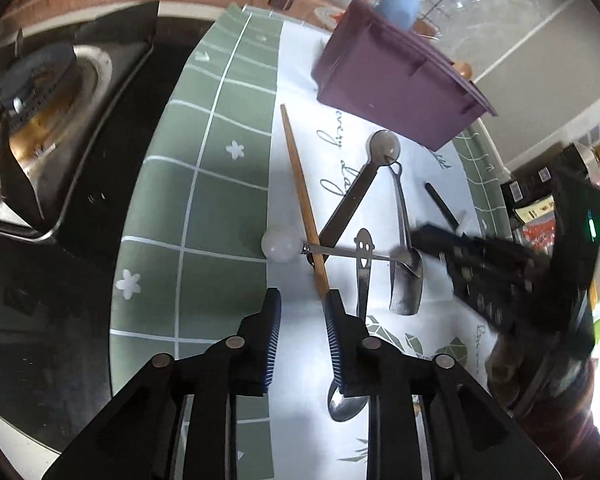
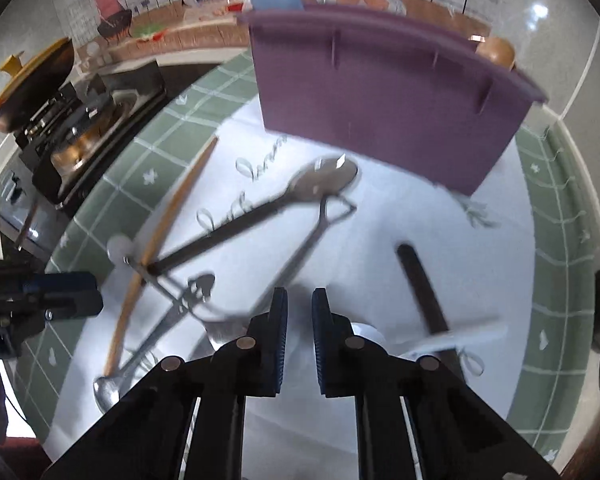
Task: Organize utensils
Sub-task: 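Grasp the small metal ladle with the left tool while the right tool reaches for the wooden chopstick, then close the right tool on the wooden chopstick and lift it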
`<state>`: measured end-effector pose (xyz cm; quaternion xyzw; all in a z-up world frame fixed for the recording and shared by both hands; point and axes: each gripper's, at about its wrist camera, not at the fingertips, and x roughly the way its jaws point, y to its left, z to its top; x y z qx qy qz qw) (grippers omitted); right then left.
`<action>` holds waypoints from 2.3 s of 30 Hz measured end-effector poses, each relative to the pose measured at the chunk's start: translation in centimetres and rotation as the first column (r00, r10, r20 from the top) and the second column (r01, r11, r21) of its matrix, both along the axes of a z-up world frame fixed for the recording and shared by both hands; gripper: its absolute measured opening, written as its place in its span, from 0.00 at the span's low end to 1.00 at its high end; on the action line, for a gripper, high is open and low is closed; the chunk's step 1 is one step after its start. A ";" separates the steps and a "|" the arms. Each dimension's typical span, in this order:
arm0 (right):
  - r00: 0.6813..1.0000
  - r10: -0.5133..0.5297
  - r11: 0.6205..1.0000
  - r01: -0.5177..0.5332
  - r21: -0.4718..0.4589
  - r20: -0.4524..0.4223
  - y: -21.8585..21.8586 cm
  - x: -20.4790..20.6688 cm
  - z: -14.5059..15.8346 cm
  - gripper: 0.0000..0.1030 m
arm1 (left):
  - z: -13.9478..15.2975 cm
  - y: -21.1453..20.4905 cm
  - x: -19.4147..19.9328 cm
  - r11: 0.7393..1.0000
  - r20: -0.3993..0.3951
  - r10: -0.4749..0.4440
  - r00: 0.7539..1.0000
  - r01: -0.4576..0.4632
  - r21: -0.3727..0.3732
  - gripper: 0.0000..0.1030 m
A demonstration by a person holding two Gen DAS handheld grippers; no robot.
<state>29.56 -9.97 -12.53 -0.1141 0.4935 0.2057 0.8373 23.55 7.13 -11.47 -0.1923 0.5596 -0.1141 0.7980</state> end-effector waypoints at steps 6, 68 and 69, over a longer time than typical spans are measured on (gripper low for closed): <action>0.997 0.062 0.997 -0.060 0.047 -0.054 -0.5 -4.5 -0.1 0.12 | -0.2 0.0 2.0 0.999 -0.009 0.053 0.999 -0.053 -0.001 0.31; 0.973 0.129 0.991 -0.120 0.058 -0.192 -3.6 -9.1 0.7 0.10 | 10.8 -3.8 -1.2 0.932 0.439 -0.284 0.853 0.137 0.336 0.22; 0.973 0.144 0.990 -0.140 0.034 -0.181 -3.0 -9.1 0.6 0.11 | 11.0 -4.0 -1.3 0.929 0.441 -0.288 0.850 0.137 0.343 0.22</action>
